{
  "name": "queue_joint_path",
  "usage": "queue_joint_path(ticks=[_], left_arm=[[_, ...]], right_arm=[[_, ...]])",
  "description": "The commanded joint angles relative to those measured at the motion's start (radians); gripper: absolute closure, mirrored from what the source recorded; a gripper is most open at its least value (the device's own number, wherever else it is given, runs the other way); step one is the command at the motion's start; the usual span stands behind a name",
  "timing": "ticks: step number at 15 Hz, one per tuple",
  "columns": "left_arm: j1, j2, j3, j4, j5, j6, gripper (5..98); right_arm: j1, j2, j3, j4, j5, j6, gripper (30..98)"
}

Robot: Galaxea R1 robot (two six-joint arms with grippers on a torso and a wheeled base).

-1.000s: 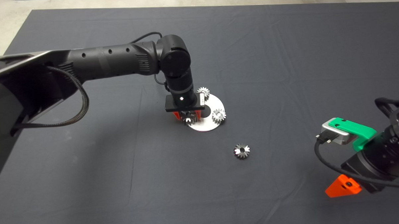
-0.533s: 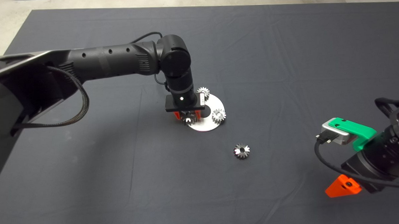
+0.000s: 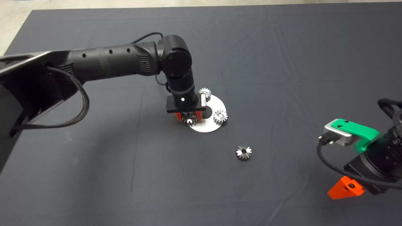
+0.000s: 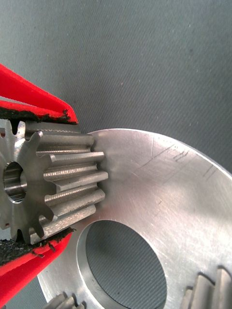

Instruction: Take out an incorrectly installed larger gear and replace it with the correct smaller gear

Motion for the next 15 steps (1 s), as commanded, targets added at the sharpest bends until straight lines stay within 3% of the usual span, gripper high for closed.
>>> queue_joint_path(ticks=[1,4,8,11,15], left_arm=[[-0.021,-0.018,0.000,0.005,0.025,0.007,58.0],[-0.031,-0.026,0.011,0.005,0.023,0.006,58.1],[-0.070,-0.024,0.036,0.004,0.022,0.007,58.2],[-0.112,-0.027,0.093,0.002,0.022,-0.001,58.2],[-0.131,-0.056,0.177,0.001,0.029,-0.012,58.2]], right_arm=[[0.018,-0.002,0.007,0.035,-0.089,0.001,30.9],[0.018,-0.004,0.007,0.035,-0.090,0.001,30.9],[0.018,-0.004,0.007,0.035,-0.090,0.001,30.9],[0.018,-0.001,0.005,0.034,-0.089,0.001,30.9],[0.017,-0.004,0.005,0.034,-0.089,0.001,30.9]])
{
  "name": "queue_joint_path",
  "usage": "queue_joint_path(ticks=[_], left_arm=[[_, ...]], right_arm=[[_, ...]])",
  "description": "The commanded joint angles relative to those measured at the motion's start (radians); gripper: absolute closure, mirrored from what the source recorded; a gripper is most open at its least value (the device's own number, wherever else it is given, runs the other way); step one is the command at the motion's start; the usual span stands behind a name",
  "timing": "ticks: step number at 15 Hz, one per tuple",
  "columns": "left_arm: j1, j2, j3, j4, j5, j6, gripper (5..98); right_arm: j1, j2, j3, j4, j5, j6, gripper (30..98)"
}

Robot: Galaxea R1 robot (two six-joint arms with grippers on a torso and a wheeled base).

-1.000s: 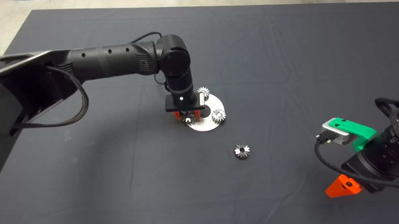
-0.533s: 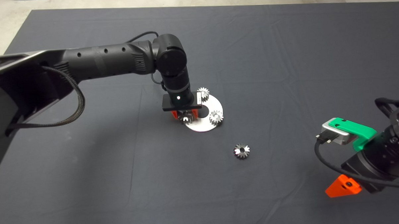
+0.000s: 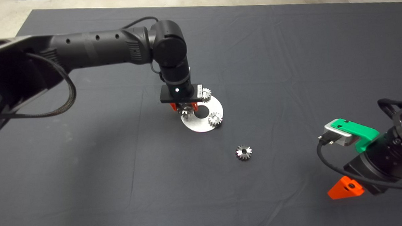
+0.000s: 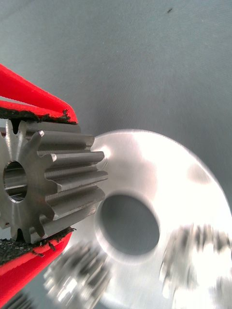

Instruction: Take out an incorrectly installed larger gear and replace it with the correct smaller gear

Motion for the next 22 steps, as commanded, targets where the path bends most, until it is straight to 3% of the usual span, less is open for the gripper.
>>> queue_joint_path(ticks=[1,4,7,10,16,22], left_arm=[[-0.035,-0.053,0.104,-0.004,0.010,-0.022,58.2],[-0.041,-0.143,0.216,-0.003,0.020,-0.068,58.2],[-0.041,-0.240,0.342,-0.008,0.056,-0.127,58.2],[-0.038,-0.309,0.469,-0.016,0.060,-0.199,58.3],[-0.026,-0.330,0.540,-0.030,0.080,-0.255,58.3],[0.059,-0.328,0.557,-0.013,0.080,-0.266,58.6]], right_arm=[[0.018,-0.002,0.005,0.034,-0.091,0.001,30.9],[0.018,0.002,0.005,0.034,-0.090,0.000,30.9],[0.018,0.004,0.004,0.034,-0.090,0.000,30.9],[0.018,0.005,0.004,0.034,-0.090,0.000,30.9],[0.016,0.005,0.002,0.034,-0.088,-0.002,30.9],[0.016,0.008,0.002,0.034,-0.088,-0.002,30.9]])
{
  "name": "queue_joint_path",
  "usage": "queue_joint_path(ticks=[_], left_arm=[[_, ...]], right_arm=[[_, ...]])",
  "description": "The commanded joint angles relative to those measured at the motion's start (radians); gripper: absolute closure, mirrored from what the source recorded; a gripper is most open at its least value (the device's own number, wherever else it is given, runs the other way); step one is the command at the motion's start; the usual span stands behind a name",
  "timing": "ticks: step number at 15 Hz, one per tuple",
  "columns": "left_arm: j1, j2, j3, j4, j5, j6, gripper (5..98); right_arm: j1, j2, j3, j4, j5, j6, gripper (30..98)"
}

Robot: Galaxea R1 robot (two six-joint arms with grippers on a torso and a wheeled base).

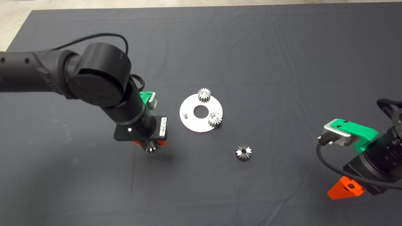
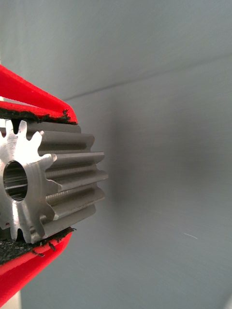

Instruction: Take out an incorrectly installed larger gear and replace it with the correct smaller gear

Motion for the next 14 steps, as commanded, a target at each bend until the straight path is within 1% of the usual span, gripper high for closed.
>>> queue_joint_path(ticks=[1,4,5,6,7,8,10,14], left_arm=[[0.031,-0.001,0.010,0.008,0.005,-0.017,58.6],[0.051,0.001,0.005,0.031,0.003,-0.017,58.7],[0.069,0.002,-0.004,0.049,0.003,-0.016,58.8],[0.106,0.002,-0.024,0.081,0.003,-0.010,58.8],[0.131,0.004,-0.044,0.099,0.002,-0.009,58.8],[0.147,0.008,-0.059,0.112,0.002,-0.008,58.8],[0.158,0.008,-0.084,0.128,0.003,-0.009,58.8],[0.158,0.007,-0.086,0.129,0.003,-0.010,58.8]], right_arm=[[0.016,0.003,0.002,0.034,-0.088,-0.002,30.9],[0.016,0.003,0.002,0.034,-0.088,-0.002,30.9],[0.016,0.003,0.002,0.034,-0.088,-0.002,30.9],[0.016,0.003,0.002,0.032,-0.088,-0.002,30.9],[0.016,0.003,0.002,0.032,-0.088,-0.002,30.9],[0.016,0.003,0.002,0.032,-0.088,-0.002,30.9],[0.016,0.003,0.002,0.034,-0.088,-0.002,30.9],[0.016,0.003,0.002,0.034,-0.088,-0.002,30.9]])
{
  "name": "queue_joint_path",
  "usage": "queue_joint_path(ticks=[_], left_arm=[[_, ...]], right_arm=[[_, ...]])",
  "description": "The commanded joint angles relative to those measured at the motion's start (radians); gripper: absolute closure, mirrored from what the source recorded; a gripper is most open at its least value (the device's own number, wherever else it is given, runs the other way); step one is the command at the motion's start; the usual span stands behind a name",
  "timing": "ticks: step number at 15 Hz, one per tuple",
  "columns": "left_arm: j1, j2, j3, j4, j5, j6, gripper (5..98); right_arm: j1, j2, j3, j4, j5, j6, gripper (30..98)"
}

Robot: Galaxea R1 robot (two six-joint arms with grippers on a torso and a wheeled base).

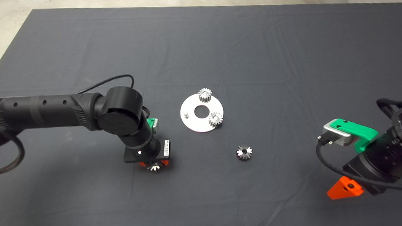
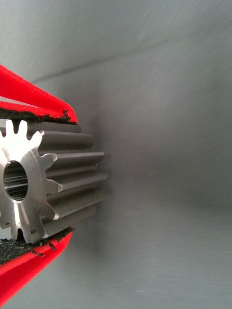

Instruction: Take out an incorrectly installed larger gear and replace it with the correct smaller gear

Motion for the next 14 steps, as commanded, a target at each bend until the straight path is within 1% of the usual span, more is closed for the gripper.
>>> queue_joint_path(ticks=[1,4,7,8,9,10,11,12,14], left_arm=[[-0.022,-0.001,0.012,0.001,0.000,0.003,58.8],[-0.022,0.002,0.017,-0.001,-0.002,0.003,58.7],[-0.022,-0.006,0.017,-0.001,-0.006,0.003,56.6],[-0.028,0.000,0.020,-0.001,-0.008,0.001,56.2],[-0.030,-0.003,0.020,-0.002,-0.009,0.001,54.1],[-0.030,-0.008,0.020,-0.002,-0.009,0.000,54.2],[-0.030,0.002,0.023,-0.002,-0.008,0.000,53.9],[-0.031,0.000,0.028,-0.002,-0.005,-0.001,51.2],[-0.033,-0.011,0.037,-0.006,0.001,-0.005,50.1]], right_arm=[[0.016,0.001,0.002,0.034,-0.090,-0.002,30.9],[0.016,0.003,0.002,0.034,-0.090,-0.002,30.9],[0.016,0.002,0.002,0.034,-0.090,-0.002,30.9],[0.016,0.003,0.002,0.032,-0.090,-0.002,30.9],[0.016,0.003,0.001,0.034,-0.090,-0.002,30.9],[0.016,0.001,0.001,0.034,-0.090,-0.002,30.9],[0.016,0.002,0.001,0.033,-0.090,-0.002,30.9],[0.016,0.003,0.001,0.033,-0.090,-0.002,30.9],[0.016,0.003,0.001,0.032,-0.090,-0.002,30.9]])
